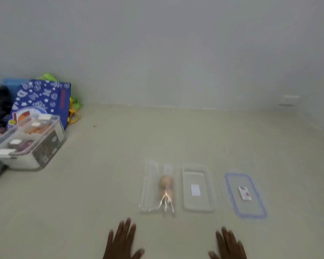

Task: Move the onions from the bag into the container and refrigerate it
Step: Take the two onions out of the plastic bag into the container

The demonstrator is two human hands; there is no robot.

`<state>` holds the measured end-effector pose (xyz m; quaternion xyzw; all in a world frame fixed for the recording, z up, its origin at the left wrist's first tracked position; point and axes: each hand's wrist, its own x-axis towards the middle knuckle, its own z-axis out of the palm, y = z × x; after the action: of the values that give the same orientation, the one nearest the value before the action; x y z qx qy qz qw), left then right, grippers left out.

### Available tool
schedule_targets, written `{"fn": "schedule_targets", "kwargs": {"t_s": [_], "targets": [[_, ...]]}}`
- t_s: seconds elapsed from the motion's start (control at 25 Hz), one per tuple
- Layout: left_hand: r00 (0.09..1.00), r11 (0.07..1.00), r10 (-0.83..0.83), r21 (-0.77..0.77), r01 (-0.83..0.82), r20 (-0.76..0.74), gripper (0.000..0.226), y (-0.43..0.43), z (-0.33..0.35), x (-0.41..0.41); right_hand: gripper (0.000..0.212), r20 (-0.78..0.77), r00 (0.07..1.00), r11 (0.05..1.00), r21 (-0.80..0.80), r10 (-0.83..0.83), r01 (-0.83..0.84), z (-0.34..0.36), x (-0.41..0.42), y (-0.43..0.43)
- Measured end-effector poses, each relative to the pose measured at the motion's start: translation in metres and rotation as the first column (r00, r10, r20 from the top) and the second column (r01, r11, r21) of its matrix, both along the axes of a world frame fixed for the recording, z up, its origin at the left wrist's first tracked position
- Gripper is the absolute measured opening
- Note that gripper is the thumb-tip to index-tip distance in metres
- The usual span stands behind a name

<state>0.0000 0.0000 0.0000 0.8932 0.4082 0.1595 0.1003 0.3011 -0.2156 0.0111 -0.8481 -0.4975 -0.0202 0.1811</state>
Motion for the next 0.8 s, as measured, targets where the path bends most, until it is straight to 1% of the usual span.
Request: {"fn": "schedule_targets", "kwargs": {"t_s": [0.04,0.08,0.12,0.16,0.24,0.28,0.32,0.36,0.48,0.52,0.6,0.64,0.68,0.72,0.76,0.8], "targets": [[1.0,1.0,-0.021,-0.013,0.02,-0.009,0.073,0.005,0.004,0.004,0.067,-0.033,0.999,1.0,-0.015,-0.011,0.011,0.002,0.0,0.009],[0.996,1.0,-0.004,0.016,0.006,-0.093,0.075,0.006,0.009,0.002,0.071,-0.069,0.998,0.996,-0.084,-0.015,0.009,0.015,-0.003,0.019],[0.991,1.0,0.007,0.027,-0.003,-0.13,0.077,0.006,0.008,0.001,0.075,-0.065,0.996,0.993,-0.103,-0.066,0.059,0.01,-0.004,0.018],[0.984,0.999,0.013,-0.04,-0.02,-0.179,0.078,0.006,0.013,0.0,0.08,-0.079,0.991,0.976,-0.199,-0.106,0.089,0.018,-0.002,0.02],[0.973,0.998,0.007,-0.062,-0.022,-0.232,0.083,-0.003,0.005,-0.003,0.085,-0.05,0.993,0.952,-0.292,-0.108,0.088,0.003,-0.003,0.01],[0.969,0.997,0.013,-0.067,-0.031,-0.248,0.084,-0.004,0.004,-0.004,0.086,-0.037,0.995,0.95,-0.301,-0.093,0.078,-0.001,-0.003,0.008],[0.964,0.991,0.001,-0.126,-0.036,-0.267,0.086,-0.005,0.009,-0.004,0.087,-0.07,0.995,0.943,-0.33,-0.076,0.049,0.005,-0.004,0.008],[0.966,0.989,0.009,-0.137,-0.046,-0.258,0.086,-0.004,0.008,-0.004,0.087,-0.065,0.995,0.95,-0.309,-0.075,0.051,0.001,-0.002,0.009],[0.973,0.988,-0.005,-0.151,-0.031,-0.232,0.086,-0.005,0.007,-0.005,0.088,-0.117,0.989,0.938,-0.343,-0.085,0.04,0.0,-0.002,0.006],[0.975,0.99,-0.006,-0.137,-0.025,-0.224,0.086,-0.007,0.006,-0.005,0.089,-0.118,0.99,0.942,-0.332,-0.079,0.036,-0.002,-0.003,0.004],[0.979,0.99,0.023,-0.132,-0.051,-0.204,0.085,-0.004,0.01,-0.002,0.09,-0.106,0.99,0.941,-0.335,-0.092,0.051,0.0,-0.003,0.006],[0.984,0.985,0.061,-0.148,-0.086,-0.169,0.082,-0.001,0.016,0.003,0.089,-0.113,0.988,0.937,-0.342,-0.107,0.062,0.004,-0.003,0.009],[0.987,0.976,0.121,-0.169,-0.138,-0.104,0.076,0.004,0.02,0.01,0.082,-0.099,0.986,0.939,-0.333,-0.132,0.092,0.006,-0.003,0.015],[0.98,0.952,0.198,-0.232,-0.199,-0.03,0.065,0.011,0.027,0.02,0.068,-0.1,0.982,0.94,-0.32,-0.161,0.122,0.01,-0.003,0.024],[0.959,0.901,0.281,-0.354,-0.249,0.042,0.053,0.02,0.035,0.031,0.048,-0.108,0.979,0.945,-0.301,-0.171,0.132,0.014,-0.003,0.034],[0.924,0.816,0.37,-0.51,-0.272,0.1,0.044,0.031,0.044,0.043,0.033,-0.127,0.98,0.955,-0.274,-0.15,0.111,0.02,-0.004,0.046]]}}
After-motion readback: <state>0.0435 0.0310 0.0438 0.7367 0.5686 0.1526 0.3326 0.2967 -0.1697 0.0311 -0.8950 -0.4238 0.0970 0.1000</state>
